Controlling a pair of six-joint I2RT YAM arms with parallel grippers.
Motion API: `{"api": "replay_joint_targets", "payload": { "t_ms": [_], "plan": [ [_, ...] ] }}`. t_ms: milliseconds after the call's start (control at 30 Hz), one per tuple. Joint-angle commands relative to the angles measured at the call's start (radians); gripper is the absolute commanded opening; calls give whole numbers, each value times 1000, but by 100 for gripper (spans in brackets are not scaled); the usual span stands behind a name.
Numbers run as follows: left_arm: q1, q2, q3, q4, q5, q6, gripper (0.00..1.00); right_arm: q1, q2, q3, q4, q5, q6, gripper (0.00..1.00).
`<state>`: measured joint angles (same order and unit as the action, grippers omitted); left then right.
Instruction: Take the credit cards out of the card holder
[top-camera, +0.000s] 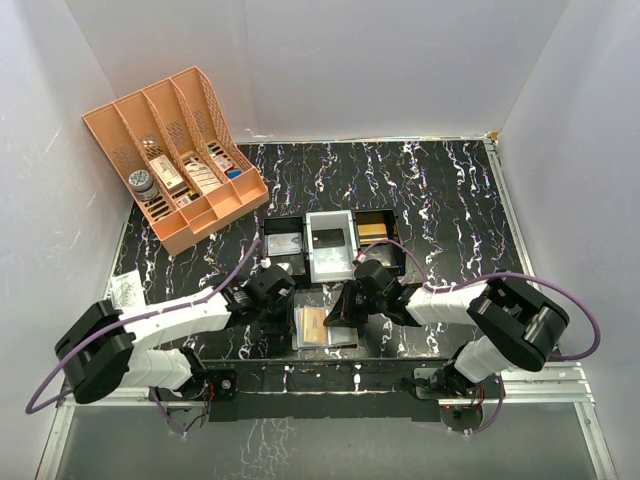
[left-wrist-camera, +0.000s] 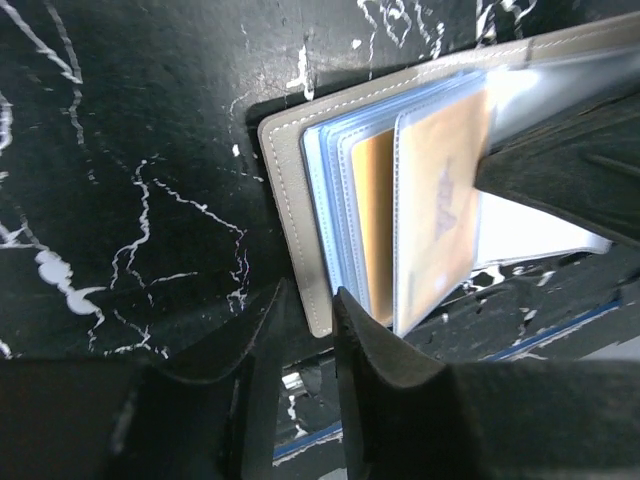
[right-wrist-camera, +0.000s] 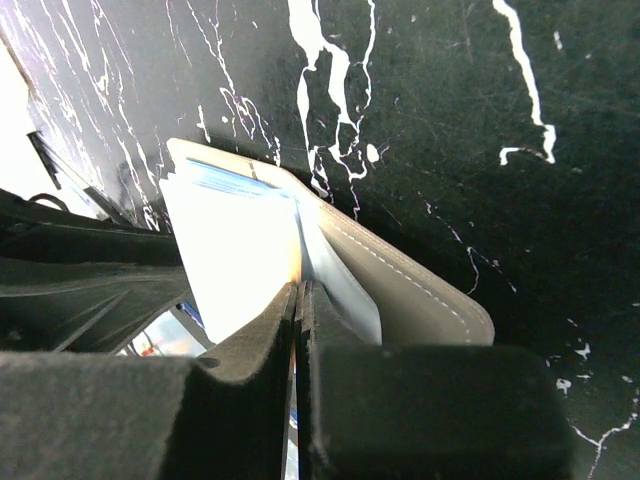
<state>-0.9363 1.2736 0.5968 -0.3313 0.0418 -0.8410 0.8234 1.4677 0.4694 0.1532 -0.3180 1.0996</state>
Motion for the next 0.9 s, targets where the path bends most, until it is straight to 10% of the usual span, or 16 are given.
{"api": "replay_joint_targets", "payload": {
  "t_ms": [0, 267, 867],
  "plan": [
    [-2, -130, 41, -54, -82, -54, 28, -11, 23, -34, 61, -9, 4, 0],
    [-3, -135, 39, 98, -13, -83, 44, -22, 17, -59, 68, -4, 16, 0],
    [-3, -25, -23, 260, 35, -165, 47, -25, 30, -63, 75, -4, 22, 0]
  ]
}}
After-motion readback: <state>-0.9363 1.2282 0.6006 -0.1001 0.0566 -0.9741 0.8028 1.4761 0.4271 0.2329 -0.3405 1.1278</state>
